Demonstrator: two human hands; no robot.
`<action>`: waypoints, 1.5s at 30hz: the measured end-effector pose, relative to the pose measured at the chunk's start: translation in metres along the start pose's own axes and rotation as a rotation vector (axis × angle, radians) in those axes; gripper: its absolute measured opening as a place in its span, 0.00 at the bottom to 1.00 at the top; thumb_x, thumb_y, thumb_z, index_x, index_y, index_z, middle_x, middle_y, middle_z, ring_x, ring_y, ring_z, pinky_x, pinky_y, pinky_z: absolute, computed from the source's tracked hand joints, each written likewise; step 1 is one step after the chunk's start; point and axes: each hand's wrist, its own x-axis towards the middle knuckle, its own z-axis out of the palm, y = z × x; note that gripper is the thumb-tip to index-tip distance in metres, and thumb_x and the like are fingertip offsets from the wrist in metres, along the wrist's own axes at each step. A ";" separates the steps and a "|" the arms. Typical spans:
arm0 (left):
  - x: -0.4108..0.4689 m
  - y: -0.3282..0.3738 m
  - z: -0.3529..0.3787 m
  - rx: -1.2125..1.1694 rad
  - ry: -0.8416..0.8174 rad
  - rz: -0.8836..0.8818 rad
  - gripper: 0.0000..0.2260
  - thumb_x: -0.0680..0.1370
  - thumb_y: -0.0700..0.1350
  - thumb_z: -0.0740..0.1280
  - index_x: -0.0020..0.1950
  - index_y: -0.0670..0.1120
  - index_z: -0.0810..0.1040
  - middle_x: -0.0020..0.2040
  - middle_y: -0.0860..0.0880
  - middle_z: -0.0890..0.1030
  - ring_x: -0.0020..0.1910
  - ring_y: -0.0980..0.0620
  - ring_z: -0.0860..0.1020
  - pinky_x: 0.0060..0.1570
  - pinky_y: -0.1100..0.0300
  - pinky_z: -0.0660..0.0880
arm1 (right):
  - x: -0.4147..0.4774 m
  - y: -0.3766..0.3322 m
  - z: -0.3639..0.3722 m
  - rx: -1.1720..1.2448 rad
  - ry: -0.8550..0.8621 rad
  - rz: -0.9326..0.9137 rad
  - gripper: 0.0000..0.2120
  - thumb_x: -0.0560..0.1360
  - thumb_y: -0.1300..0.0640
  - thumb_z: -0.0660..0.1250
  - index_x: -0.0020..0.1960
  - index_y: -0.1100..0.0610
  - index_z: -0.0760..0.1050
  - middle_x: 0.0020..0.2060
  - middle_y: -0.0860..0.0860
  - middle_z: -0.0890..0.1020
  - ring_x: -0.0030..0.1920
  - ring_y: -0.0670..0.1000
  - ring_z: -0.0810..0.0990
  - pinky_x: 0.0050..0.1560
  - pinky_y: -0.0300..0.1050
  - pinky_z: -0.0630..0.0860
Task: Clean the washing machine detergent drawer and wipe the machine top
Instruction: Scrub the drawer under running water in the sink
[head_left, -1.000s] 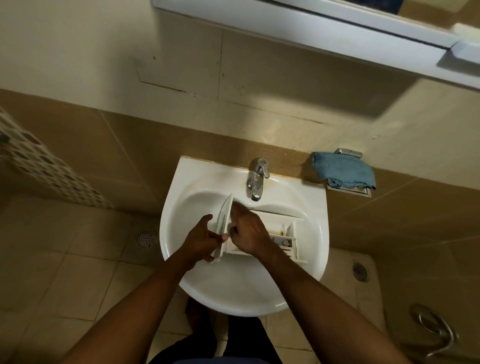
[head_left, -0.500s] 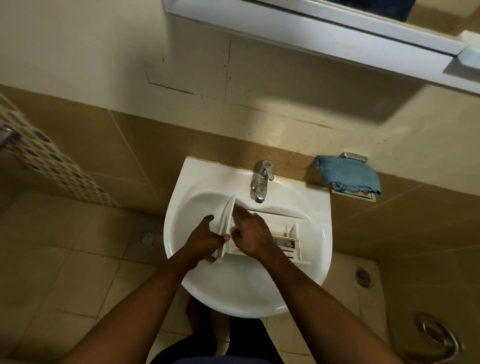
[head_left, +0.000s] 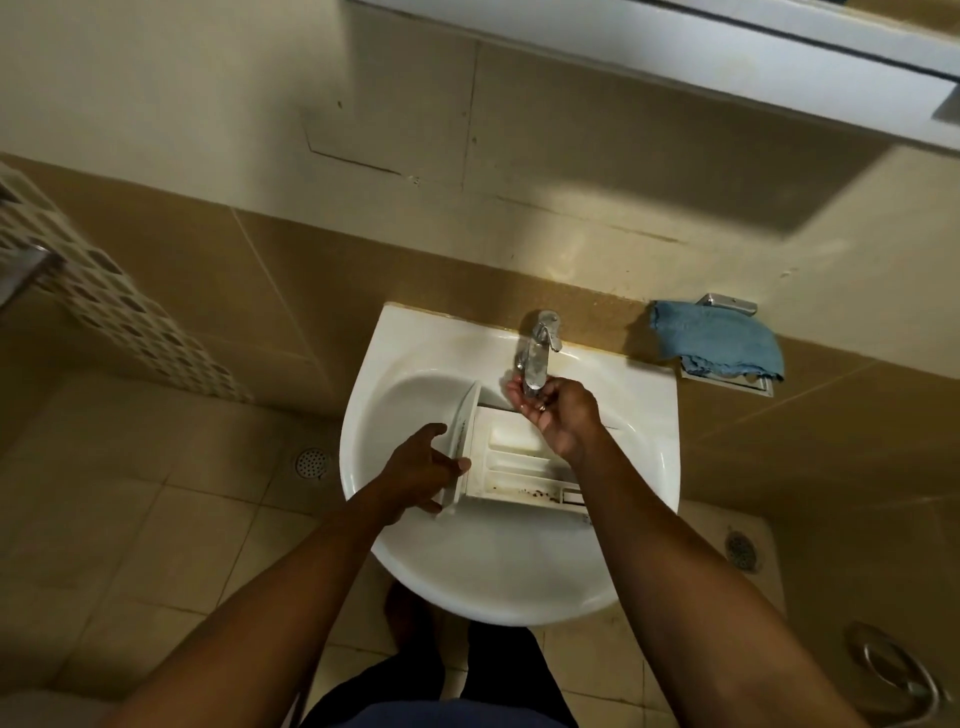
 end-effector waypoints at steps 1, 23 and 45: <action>-0.001 0.000 0.001 0.007 0.007 0.004 0.35 0.78 0.46 0.74 0.80 0.51 0.60 0.53 0.48 0.81 0.52 0.48 0.81 0.36 0.54 0.83 | 0.002 0.001 0.002 0.040 -0.003 0.020 0.22 0.72 0.73 0.49 0.62 0.76 0.72 0.53 0.70 0.82 0.47 0.66 0.86 0.43 0.54 0.85; -0.004 -0.004 0.001 -0.066 0.011 0.002 0.37 0.77 0.47 0.75 0.81 0.50 0.60 0.53 0.46 0.82 0.54 0.46 0.82 0.39 0.50 0.84 | 0.011 0.010 -0.013 -0.210 -0.023 0.059 0.24 0.74 0.73 0.49 0.66 0.77 0.69 0.59 0.72 0.80 0.57 0.70 0.82 0.52 0.59 0.84; -0.004 0.000 -0.002 -0.070 -0.014 0.011 0.38 0.76 0.47 0.76 0.81 0.50 0.58 0.53 0.43 0.82 0.53 0.45 0.82 0.42 0.47 0.85 | -0.090 0.118 -0.076 -2.140 -0.466 -0.915 0.37 0.70 0.63 0.65 0.78 0.66 0.63 0.77 0.64 0.66 0.78 0.61 0.65 0.79 0.58 0.59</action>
